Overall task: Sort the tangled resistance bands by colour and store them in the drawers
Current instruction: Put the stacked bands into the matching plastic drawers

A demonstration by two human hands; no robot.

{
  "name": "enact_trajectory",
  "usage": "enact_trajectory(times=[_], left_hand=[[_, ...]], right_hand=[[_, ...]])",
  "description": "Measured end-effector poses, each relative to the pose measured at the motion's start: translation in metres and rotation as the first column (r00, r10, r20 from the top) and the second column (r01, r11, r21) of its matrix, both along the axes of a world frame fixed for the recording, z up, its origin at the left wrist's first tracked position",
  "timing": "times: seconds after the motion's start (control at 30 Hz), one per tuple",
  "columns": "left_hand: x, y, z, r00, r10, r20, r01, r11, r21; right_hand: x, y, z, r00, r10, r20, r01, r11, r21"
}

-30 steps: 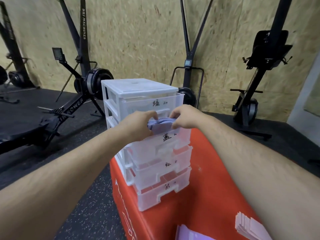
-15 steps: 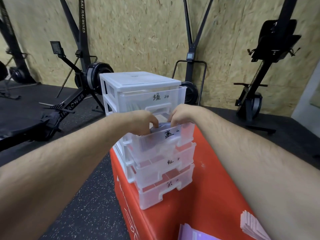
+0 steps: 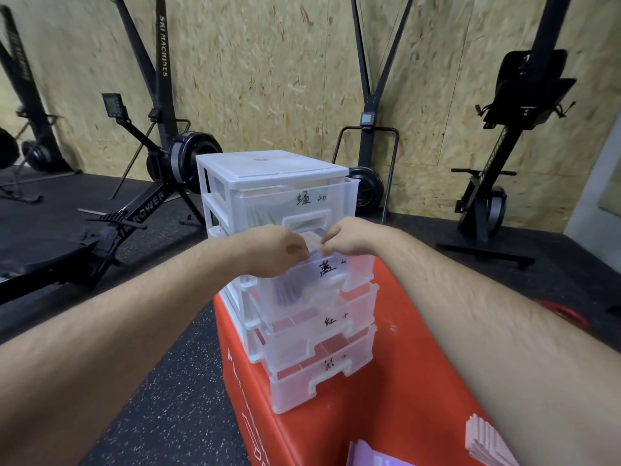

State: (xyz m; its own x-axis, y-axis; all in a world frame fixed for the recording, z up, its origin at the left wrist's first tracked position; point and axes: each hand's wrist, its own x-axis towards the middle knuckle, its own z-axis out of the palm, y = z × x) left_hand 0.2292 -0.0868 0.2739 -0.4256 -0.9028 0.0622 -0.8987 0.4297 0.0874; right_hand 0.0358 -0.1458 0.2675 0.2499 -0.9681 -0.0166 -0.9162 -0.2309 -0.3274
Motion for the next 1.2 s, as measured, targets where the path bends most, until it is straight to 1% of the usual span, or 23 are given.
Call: enact_trajectory(times=[0.07, 0.13, 0.17, 0.2, 0.27, 0.33, 0.37, 0.4, 0.47, 0.53, 0.6, 0.67, 0.8, 0.93, 1.0, 1.1, 1.2], left_hand=[[0.002, 0.007, -0.007, 0.999, -0.024, -0.026, 0.023, 0.999, -0.034], [0.002, 0.013, -0.015, 0.998, -0.061, -0.023, 0.059, 0.995, -0.080], [0.002, 0.017, -0.018, 0.996, -0.088, -0.025, 0.084, 0.991, -0.105], [0.002, 0.021, -0.022, 0.993, -0.112, -0.035, 0.107, 0.985, -0.135], [0.003, 0.026, -0.030, 0.990, -0.131, -0.051, 0.117, 0.970, -0.215], [0.006, 0.029, -0.041, 0.990, -0.143, -0.013, 0.130, 0.933, -0.335], [0.008, 0.029, -0.047, 0.988, -0.149, 0.030, 0.149, 0.903, -0.403], [0.010, 0.029, -0.053, 0.984, -0.156, 0.086, 0.178, 0.869, -0.461], [0.013, 0.028, -0.063, 0.969, -0.174, 0.173, 0.241, 0.801, -0.548], [0.014, 0.026, -0.070, 0.964, -0.178, 0.199, 0.263, 0.752, -0.605], [0.015, 0.025, -0.074, 0.966, -0.158, 0.207, 0.256, 0.722, -0.643], [0.019, 0.023, -0.076, 0.969, -0.095, 0.228, 0.228, 0.707, -0.670], [0.021, 0.018, -0.081, 0.962, 0.061, 0.267, 0.134, 0.746, -0.653], [0.012, 0.016, -0.085, 0.962, 0.136, 0.235, 0.044, 0.774, -0.632], [0.004, 0.022, -0.087, 0.976, 0.111, 0.189, 0.034, 0.776, -0.629], [-0.015, 0.036, -0.097, 0.995, 0.022, 0.098, 0.042, 0.795, -0.605], [-0.041, 0.054, -0.115, 0.998, -0.064, 0.017, 0.062, 0.822, -0.566]], right_hand=[[-0.004, 0.008, -0.007, 0.995, 0.004, 0.103, 0.000, 0.999, -0.044], [-0.008, 0.017, -0.018, 0.992, 0.021, 0.127, -0.007, 0.994, -0.110], [-0.009, 0.023, -0.025, 0.990, 0.039, 0.132, -0.015, 0.983, -0.180], [-0.011, 0.030, -0.034, 0.987, 0.073, 0.143, -0.031, 0.961, -0.274], [-0.012, 0.049, -0.053, 0.971, 0.154, 0.184, -0.049, 0.878, -0.476], [-0.013, 0.066, -0.073, 0.969, 0.141, 0.201, 0.006, 0.806, -0.592], [-0.012, 0.071, -0.082, 0.974, 0.115, 0.193, 0.028, 0.787, -0.616], [-0.011, 0.075, -0.090, 0.978, 0.093, 0.185, 0.042, 0.786, -0.616], [-0.008, 0.077, -0.099, 0.972, 0.085, 0.217, 0.058, 0.814, -0.578], [-0.005, 0.076, -0.103, 0.962, 0.087, 0.260, 0.070, 0.839, -0.540], [0.000, 0.075, -0.102, 0.955, 0.092, 0.281, 0.067, 0.858, -0.509], [0.005, 0.073, -0.099, 0.962, 0.084, 0.260, 0.048, 0.885, -0.463], [0.017, 0.067, -0.088, 0.987, 0.042, 0.152, 0.020, 0.922, -0.386], [0.020, 0.065, -0.080, 0.997, 0.039, 0.067, -0.013, 0.938, -0.347], [0.014, 0.073, -0.081, 0.997, 0.057, 0.054, -0.033, 0.928, -0.370], [-0.005, 0.096, -0.091, 0.996, 0.075, 0.054, -0.047, 0.912, -0.407], [-0.039, 0.126, -0.111, 0.998, 0.031, 0.049, -0.008, 0.916, -0.402]])
